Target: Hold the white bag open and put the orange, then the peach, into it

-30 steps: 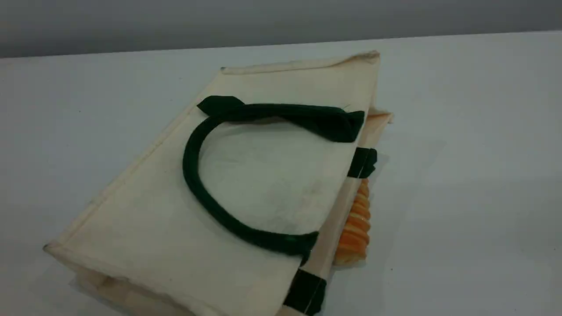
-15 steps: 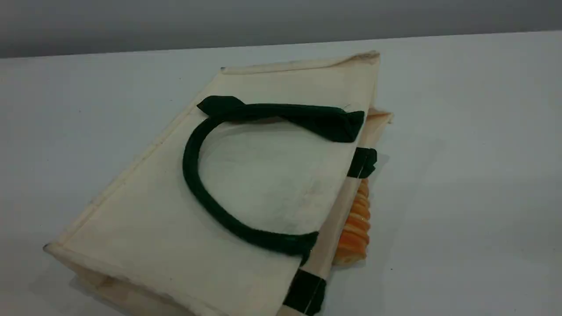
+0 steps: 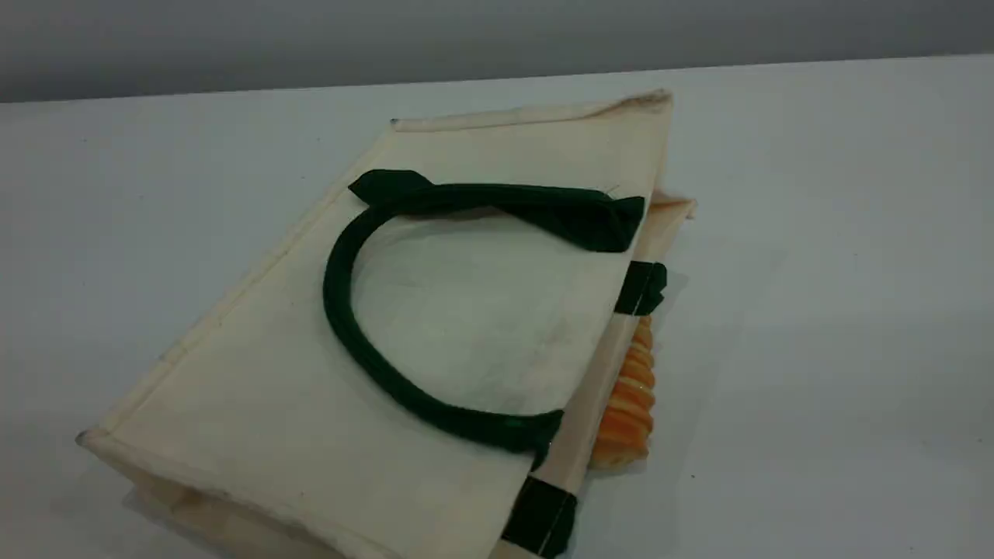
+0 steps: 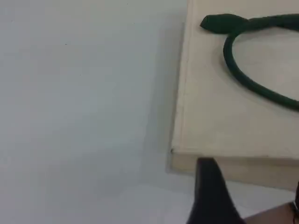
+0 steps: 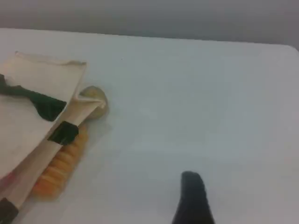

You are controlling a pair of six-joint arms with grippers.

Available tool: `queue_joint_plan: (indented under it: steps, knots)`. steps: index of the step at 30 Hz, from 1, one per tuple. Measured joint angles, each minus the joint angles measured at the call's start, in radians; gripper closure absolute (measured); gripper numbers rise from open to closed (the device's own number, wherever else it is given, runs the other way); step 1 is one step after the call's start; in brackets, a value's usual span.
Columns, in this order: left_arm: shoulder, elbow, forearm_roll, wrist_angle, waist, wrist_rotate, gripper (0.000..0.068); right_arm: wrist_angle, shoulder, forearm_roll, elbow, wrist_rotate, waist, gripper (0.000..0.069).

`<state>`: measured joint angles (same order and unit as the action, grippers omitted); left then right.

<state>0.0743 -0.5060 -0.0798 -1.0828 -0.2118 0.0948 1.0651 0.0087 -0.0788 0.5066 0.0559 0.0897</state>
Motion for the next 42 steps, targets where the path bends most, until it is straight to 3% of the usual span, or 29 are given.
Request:
queue_joint_plan:
  steps: [6, 11, 16, 23, 42]
  knots:
    - [0.000, 0.000, -0.001, 0.000, 0.000, 0.001, 0.0295, 0.001, 0.000, 0.000, 0.000, 0.001, -0.005, 0.0233]
    - [0.000, 0.000, -0.001, 0.002, 0.007, 0.001, 0.0295, 0.001, 0.000, -0.006, 0.000, 0.001, -0.090, 0.0233]
    - [0.000, 0.000, -0.001, 0.002, 0.090, 0.001, 0.0295, 0.001, -0.009, -0.006, 0.000, 0.001, -0.164, 0.0233]
    - [-0.049, 0.000, -0.001, 0.001, 0.219, 0.000, 0.0295, 0.002, -0.009, -0.008, 0.000, 0.001, -0.160, 0.0233]
    - [-0.074, -0.001, 0.000, -0.001, 0.210, 0.000, 0.0295, 0.002, -0.009, -0.008, 0.000, 0.001, -0.159, 0.0233]
